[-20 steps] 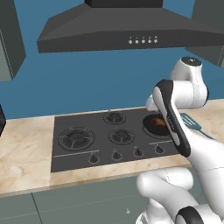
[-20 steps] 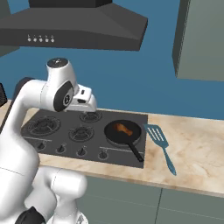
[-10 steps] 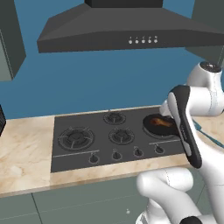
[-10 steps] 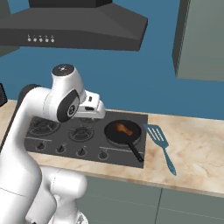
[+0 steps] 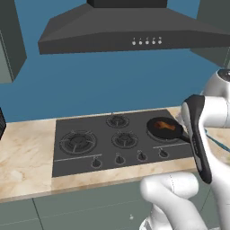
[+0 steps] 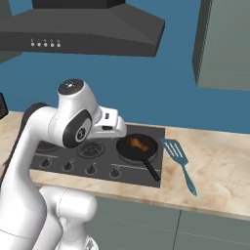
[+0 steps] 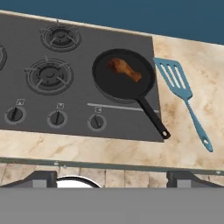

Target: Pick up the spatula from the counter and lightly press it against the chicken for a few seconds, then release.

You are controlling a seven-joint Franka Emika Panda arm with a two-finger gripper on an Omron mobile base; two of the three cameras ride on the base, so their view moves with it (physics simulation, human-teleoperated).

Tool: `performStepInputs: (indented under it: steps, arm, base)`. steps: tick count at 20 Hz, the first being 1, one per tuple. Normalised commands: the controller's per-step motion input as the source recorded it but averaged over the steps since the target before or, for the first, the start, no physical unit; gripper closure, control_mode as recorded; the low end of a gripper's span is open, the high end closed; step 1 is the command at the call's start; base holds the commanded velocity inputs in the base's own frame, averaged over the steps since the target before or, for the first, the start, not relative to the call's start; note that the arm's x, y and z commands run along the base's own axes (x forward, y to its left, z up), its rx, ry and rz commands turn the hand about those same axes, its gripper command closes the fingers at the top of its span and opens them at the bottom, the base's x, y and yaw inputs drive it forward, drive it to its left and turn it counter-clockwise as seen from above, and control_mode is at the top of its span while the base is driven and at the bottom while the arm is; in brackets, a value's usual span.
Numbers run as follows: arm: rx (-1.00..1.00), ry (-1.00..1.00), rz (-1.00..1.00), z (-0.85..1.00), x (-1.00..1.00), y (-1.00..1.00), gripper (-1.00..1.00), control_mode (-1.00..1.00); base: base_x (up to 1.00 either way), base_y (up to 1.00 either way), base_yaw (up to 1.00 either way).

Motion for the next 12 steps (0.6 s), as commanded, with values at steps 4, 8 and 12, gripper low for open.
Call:
performStepInputs:
  steps: [4, 8, 12]
  arm:
    - [-0.03, 0.00, 0.00, 0.00, -0.13, -0.35, -1.00, -1.00]
    - [0.00, 0.00, 0.00, 0.00, -0.08, -0.43, -1.00, -1.00]
    - [0.00, 0.00, 0.00, 0.00, -0.05, -0.45, -1.00, -1.00]
  base:
    - [0.00, 0.00, 0.00]
    - [0.00, 0.00, 0.00]
    - [0.00, 0.00, 0.00]
